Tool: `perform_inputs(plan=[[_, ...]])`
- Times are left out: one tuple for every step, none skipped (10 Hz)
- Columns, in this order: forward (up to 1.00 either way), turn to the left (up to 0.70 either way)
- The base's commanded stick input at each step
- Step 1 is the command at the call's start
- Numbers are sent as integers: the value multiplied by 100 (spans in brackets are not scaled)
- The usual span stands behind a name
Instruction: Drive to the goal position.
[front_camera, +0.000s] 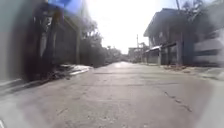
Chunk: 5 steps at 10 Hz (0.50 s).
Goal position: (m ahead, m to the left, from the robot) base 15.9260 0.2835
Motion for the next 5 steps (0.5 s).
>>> perform_inputs(plan=[[39, 24], [38, 3], [35, 1], [33, 0], [33, 0]])
